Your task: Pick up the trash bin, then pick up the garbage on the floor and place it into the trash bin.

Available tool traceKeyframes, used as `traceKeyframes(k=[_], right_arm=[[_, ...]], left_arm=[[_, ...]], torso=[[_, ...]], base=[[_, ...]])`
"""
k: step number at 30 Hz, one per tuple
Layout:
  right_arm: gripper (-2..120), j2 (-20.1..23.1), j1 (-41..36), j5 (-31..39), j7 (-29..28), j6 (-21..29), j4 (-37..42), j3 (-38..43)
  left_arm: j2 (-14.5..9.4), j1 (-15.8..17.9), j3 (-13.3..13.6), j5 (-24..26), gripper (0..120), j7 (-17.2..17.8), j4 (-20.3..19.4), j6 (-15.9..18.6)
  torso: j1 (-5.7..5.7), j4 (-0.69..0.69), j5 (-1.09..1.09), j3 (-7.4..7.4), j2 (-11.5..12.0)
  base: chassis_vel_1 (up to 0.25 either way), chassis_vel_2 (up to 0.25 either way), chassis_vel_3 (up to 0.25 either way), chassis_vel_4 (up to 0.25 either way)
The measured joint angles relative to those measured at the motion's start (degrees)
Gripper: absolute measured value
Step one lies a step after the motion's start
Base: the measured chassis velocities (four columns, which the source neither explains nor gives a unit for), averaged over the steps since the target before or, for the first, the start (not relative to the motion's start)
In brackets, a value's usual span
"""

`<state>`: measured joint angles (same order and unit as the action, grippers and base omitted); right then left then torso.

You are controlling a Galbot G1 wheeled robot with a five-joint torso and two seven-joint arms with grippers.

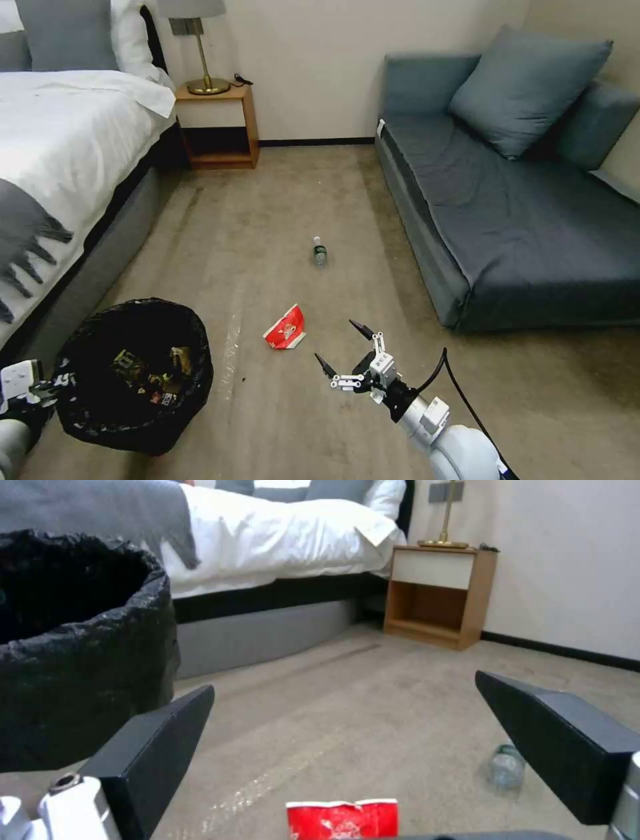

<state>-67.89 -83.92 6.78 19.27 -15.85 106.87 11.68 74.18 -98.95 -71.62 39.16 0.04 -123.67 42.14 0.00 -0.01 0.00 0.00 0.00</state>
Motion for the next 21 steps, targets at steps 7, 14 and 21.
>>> traceKeyframes(k=[7, 14, 21], right_arm=[[100, -0.06, 0.55, -1.18, 0.21, -0.63, -0.81, -0.59], [100, 0.05, 1.14, -1.78, -0.1, -1.02, -2.14, -0.53], [100, 0.05, 1.81, -2.5, 0.08, -1.48, -3.79, -0.77]], left_arm=[[-0.23, 0.24, -0.01, 0.01, 3, 0.0, 0.07, 0.0], [-0.37, 0.44, 0.0, 0.03, 3, 0.0, 0.59, 0.0], [-0.37, 0.51, -0.02, 0.04, 3, 0.0, 0.62, 0.0]], torso=[[0.0, 0.0, 0.0, 0.0, 0.0], [0.0, 0.01, 0.0, 0.0, 0.0], [0.0, 0.01, 0.0, 0.0, 0.0]], base=[[-0.084, 0.077, 0.088, -0.084], [-0.128, 0.123, 0.129, -0.119], [-0.136, 0.131, 0.129, -0.138]])
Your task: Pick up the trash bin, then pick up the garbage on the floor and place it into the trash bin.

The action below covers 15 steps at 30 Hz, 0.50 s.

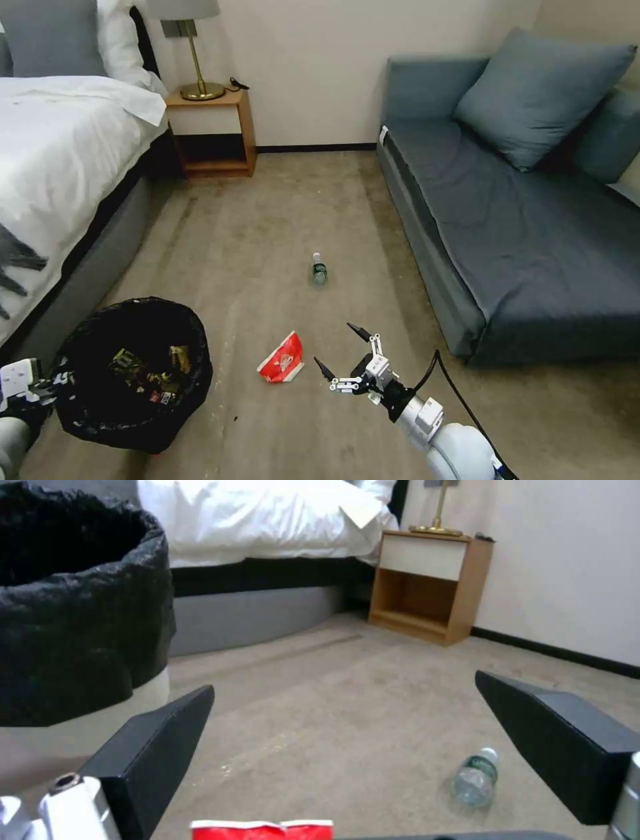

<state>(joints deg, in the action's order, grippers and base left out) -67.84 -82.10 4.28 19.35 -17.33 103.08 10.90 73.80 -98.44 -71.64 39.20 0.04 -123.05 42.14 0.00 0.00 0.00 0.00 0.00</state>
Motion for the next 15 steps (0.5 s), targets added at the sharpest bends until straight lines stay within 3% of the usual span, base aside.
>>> traceKeyframes(k=[15], right_arm=[[100, 0.06, 0.98, -0.84, 0.42, -1.37, -2.17, -0.35]], left_arm=[[0.0, -0.24, -0.63, 0.33, 3, 0.01, -0.21, 0.0]], torso=[[0.0, -0.01, 0.0, 0.0, 0.0]], base=[[-0.131, 0.129, 0.127, -0.128]])
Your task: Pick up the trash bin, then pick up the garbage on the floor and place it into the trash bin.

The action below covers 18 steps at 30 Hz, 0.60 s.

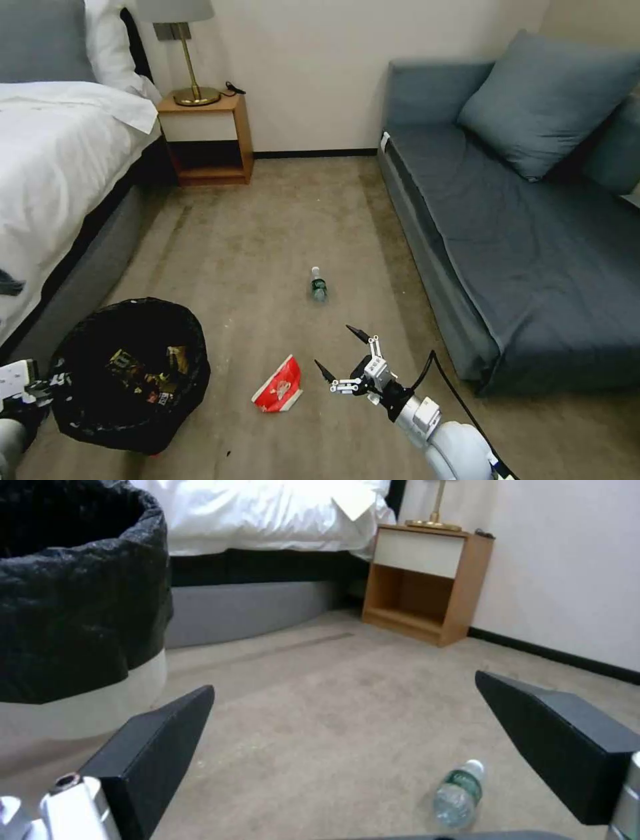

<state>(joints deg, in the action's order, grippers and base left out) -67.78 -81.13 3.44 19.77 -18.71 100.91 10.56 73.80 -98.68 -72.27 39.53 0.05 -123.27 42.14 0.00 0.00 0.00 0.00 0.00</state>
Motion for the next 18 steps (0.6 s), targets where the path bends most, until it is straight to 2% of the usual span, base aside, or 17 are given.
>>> traceKeyframes(k=[10, 16, 18], right_arm=[[100, 1.03, 0.54, -0.6, 0.5, 0.23, -0.68, -1.68], [100, 4.56, 3.42, -9.58, 2.45, 1.26, -0.67, -6.17], [100, 5.89, 6.07, -9.49, 4.0, 3.06, -1.7, -8.54]], left_arm=[[-0.14, 0.27, 0.15, 0.08, 3, 0.0, 0.13, 0.0], [-0.4, 0.44, 0.12, 0.23, 3, 0.0, 0.64, 0.0], [-0.56, 0.38, 0.12, 0.23, 3, 0.03, 0.98, 0.0]], torso=[[0.0, 0.0, 0.0, 0.0, 0.0], [0.0, 0.02, 0.0, 0.01, 0.0], [0.0, 0.0, 0.0, 0.0, 0.0]], base=[[-0.144, 0.149, 0.148, -0.144], [-0.096, 0.078, 0.063, -0.095], [0.0, 0.0, 0.0, 0.0]])
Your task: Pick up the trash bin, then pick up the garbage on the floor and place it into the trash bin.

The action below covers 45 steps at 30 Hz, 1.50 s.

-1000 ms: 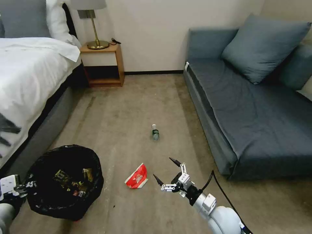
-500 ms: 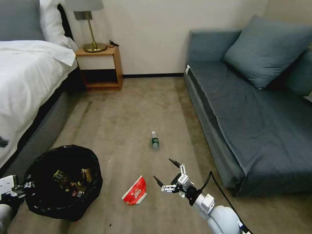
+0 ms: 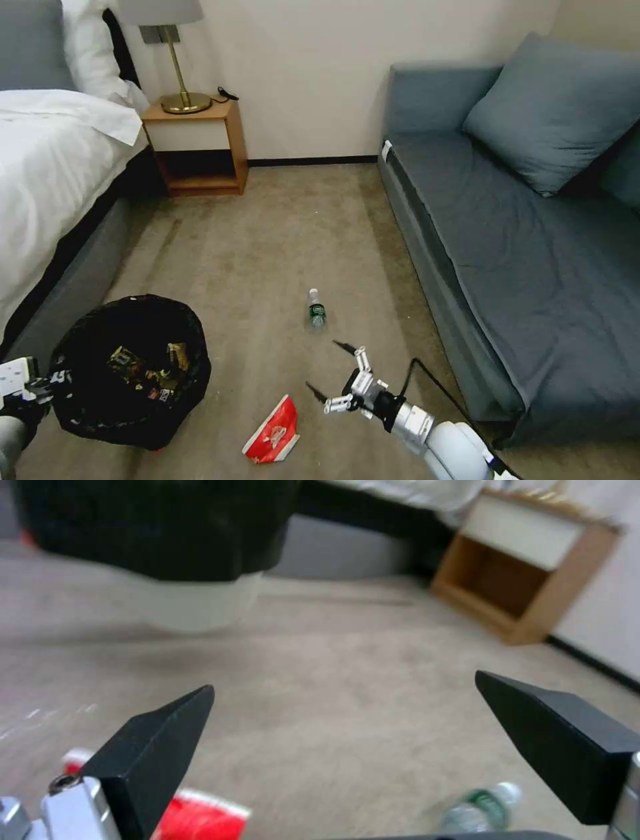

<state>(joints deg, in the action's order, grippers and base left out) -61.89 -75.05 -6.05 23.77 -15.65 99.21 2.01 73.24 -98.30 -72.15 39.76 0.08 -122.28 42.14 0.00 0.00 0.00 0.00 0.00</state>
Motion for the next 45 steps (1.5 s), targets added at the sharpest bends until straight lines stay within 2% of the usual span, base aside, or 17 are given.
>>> traceKeyframes(k=[1, 3, 4, 5, 6, 8, 11, 12, 16, 22, 26, 27, 30, 35, 39, 42, 45], right_arm=[[100, 0.0, 0.0, 0.0, 0.0, 0.0, 0.0, 0.0], [100, 0.91, 3.51, 2.49, 8.42, 3.39, -1.83, -0.75], [100, 0.91, 3.51, 2.49, 8.42, 3.39, -1.83, -0.75], [100, 1.52, 6.38, 3.45, 12.39, 4.65, -3.42, -2.22], [100, 1.86, 9.13, 3.53, 14.0, 4.96, -4.95, -4.19], [100, 1.99, 11.32, 3.24, 14.53, 5.03, -6.34, -5.88], [100, 0.74, 18.99, 0.27, 16.99, 4.38, -12.82, -12.33], [100, 0.74, 18.99, 0.27, 16.99, 4.38, -12.82, -12.33], [100, -3.64, 27.25, -0.02, 22.16, 4.11, -21.95, -18.66], [100, -8.26, 32.4, -2.0, 25.0, 3.63, -29.65, -21.99], [100, -13.09, 35.96, -3.55, 26.84, 2.94, -37.23, -24.31], [100, -13.09, 35.96, -3.55, 26.84, 2.94, -37.23, -24.31], [100, -16.9, 37.88, -5.51, 29.04, 1.45, -44.46, -25.13], [100, -21.01, 38.93, -9.27, 29.88, -1.13, -52.23, -24.03], [99, -22.95, 39.01, -11.73, 30.12, -2.15, -55.09, -23.52], [95, -23.59, 39.0, -12.89, 30.19, -2.5, -55.84, -23.57], [82, -24.38, 38.98, -14.12, 30.4, -2.85, -56.64, -23.64]], left_arm=[[0.0, 0.0, 0.0, 0.0, 3, 0.0, 0.0, 0.0], [-0.31, -0.01, 0.15, -0.03, 3, 0.14, 0.27, 0.0], [-0.31, -0.01, 0.15, -0.03, 3, 0.14, 0.27, 0.0], [-0.43, 0.13, 0.19, -0.06, 3, 0.22, 0.29, 0.0], [-0.52, 0.28, 0.19, -0.07, 3, 0.27, 0.3, 0.0], [-0.58, 0.35, 0.16, -0.08, 3, 0.3, 0.3, 0.0], [-0.56, 0.45, 0.15, -0.15, 3, 0.36, 0.76, 0.0], [-0.56, 0.45, 0.15, -0.15, 3, 0.36, 0.76, 0.0], [-0.09, 0.4, -0.21, -0.43, 3, 0.48, 1.43, 0.0], [0.3, 0.07, -0.79, -0.52, 3, 0.49, 1.57, 0.0], [0.38, -0.01, -0.87, -0.6, 3, 0.46, 1.9, 0.0], [0.38, -0.01, -0.87, -0.6, 3, 0.46, 1.9, 0.0], [0.23, 0.07, -0.87, -0.61, 3, 0.4, 1.66, 0.0], [0.13, 0.51, -0.88, -0.5, 3, 0.28, 1.02, 0.0], [0.0, 0.46, -0.89, -0.49, 3, 0.26, 1.33, 0.0], [-0.03, 0.51, -0.89, -0.49, 3, 0.26, 1.51, 0.0], [0.01, 0.75, -0.86, -0.48, 3, 0.26, 1.55, 0.0]], torso=[[0.0, 0.0, 0.0, 0.0, 0.0], [0.0, 0.0, -0.01, 0.0, 0.0], [0.0, 0.0, -0.01, 0.0, 0.0], [0.0, -0.01, -0.01, 0.0, 0.0], [0.0, 0.0, 0.0, 0.0, 0.0], [0.0, 0.0, 0.0, 0.0, 0.0], [0.0, -0.02, 0.01, 0.0, 0.0], [0.0, -0.02, 0.01, 0.0, 0.0], [0.0, -0.01, -0.01, 0.0, 0.0], [0.0, -0.02, 0.0, 0.0, 0.01], [0.0, -0.01, 0.0, 0.0, 0.0], [0.0, -0.01, 0.0, 0.0, 0.0], [0.0, -0.01, 0.0, 0.01, 0.0], [0.0, 0.01, 0.0, 0.0, 0.01], [0.0, 0.0, -0.01, 0.0, 0.0], [0.0, -0.01, -0.01, 0.0, 0.0], [0.0, 0.0, -0.01, 0.0, 0.0]], base=[[0.0, 0.0, 0.0, 0.0], [0.0, 0.0, 0.0, 0.0], [0.0, 0.0, 0.0, 0.0], [0.0, 0.0, 0.0, 0.0], [0.0, 0.0, 0.0, 0.0], [0.0, 0.0, 0.0, 0.0], [0.0, 0.0, 0.0, 0.0], [0.0, 0.0, 0.0, 0.0], [0.0, 0.0, 0.0, 0.0], [0.0, 0.0, 0.0, 0.0], [0.0, 0.0, 0.0, 0.0], [0.0, 0.0, 0.0, 0.0], [0.0, 0.0, 0.0, 0.0], [0.0, 0.0, 0.0, 0.0], [0.0, 0.0, 0.0, 0.0], [0.0, 0.0, 0.0, 0.0], [0.0, 0.0, 0.0, 0.0]])
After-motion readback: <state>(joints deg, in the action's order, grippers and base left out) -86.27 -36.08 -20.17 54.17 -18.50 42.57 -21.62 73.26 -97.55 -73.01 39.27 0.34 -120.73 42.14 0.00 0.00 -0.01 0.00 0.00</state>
